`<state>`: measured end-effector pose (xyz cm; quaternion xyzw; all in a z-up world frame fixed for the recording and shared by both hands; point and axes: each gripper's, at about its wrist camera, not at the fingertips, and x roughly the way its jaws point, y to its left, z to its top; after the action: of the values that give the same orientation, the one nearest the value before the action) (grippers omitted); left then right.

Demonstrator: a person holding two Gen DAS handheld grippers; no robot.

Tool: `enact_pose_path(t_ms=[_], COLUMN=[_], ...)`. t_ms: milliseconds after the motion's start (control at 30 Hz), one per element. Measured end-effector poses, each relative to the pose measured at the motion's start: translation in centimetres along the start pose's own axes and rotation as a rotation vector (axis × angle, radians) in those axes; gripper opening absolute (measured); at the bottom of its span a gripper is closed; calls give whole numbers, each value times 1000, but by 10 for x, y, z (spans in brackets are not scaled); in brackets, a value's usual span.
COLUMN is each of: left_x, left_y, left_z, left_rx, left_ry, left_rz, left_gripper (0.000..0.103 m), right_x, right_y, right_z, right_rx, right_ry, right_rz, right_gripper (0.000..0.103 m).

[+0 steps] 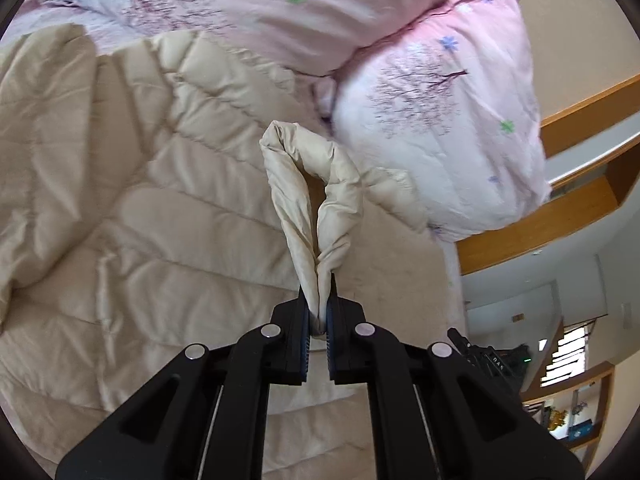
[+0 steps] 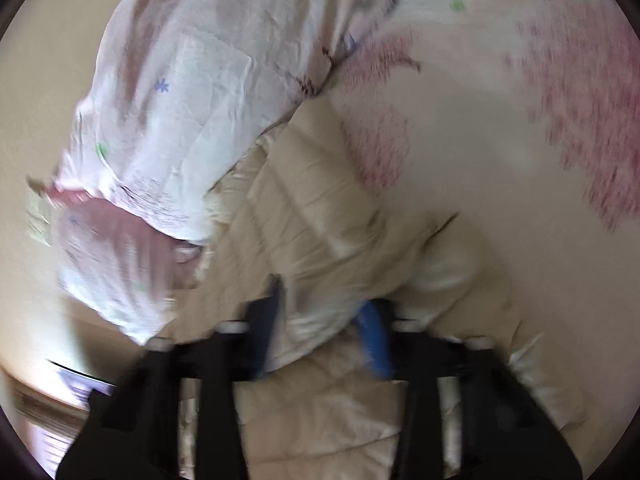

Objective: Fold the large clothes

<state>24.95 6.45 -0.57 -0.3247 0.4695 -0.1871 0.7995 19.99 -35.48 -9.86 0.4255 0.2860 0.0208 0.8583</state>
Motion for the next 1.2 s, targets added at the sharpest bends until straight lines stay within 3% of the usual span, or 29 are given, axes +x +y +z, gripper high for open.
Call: enact_pose_path(t_ms=[100, 200, 300, 333, 367, 467, 533, 567, 700, 867, 933, 1000, 1100, 1133, 1200], left_x=[5, 14, 18, 19, 17, 2, -17, -27, -79, -150, -177, -202, -223, -230, -237], left_y=[11, 16, 22, 20, 21, 22, 25, 27, 50, 101, 123, 148, 176, 186, 198], left_z=[-6, -12, -14, -14, -14, -16, -17, -19, -30, -51, -59, -65, -72, -73, -73], left_rx=[-6, -11, -24, -27, -27, -23, -21, -23, -51, -139, -177, -236, -313, -343, -393], left_ry=[31, 57, 79, 83, 86, 74, 40, 18, -67, -205, -256, -305, -350, -370, -402], left_rz=[19, 58, 67, 66, 64, 56, 51, 49, 34, 98, 132, 169, 196, 206, 210], left_gripper=[5, 5, 6, 9, 10, 27, 51, 54, 54, 54, 54, 54, 54, 54, 54], right_x=[-2, 10, 12, 9, 5, -5, -1, 7, 50, 103, 128, 149, 143, 135, 115], right_y=[19, 24, 34, 41, 52, 93, 121, 137, 186, 231, 238, 239, 247, 247, 244], right_z=[-6, -13, -24, -29, -36, -60, -75, -84, -112, -145, -161, -184, -195, -190, -177], right_rx=[-163, -235, -331, -365, -404, -549, -638, -686, -808, -907, -927, -994, -1069, -1022, -927], right_ry=[-59, 12, 66, 81, 98, 119, 130, 144, 212, 227, 290, 340, 304, 326, 349], right_rz=[-124, -239, -329, -336, -320, -223, -158, -124, -56, -58, -91, -179, -221, -188, -104], right_gripper=[8, 9, 29, 41, 42, 42, 37, 36, 25, 24, 24, 25, 25, 29, 48])
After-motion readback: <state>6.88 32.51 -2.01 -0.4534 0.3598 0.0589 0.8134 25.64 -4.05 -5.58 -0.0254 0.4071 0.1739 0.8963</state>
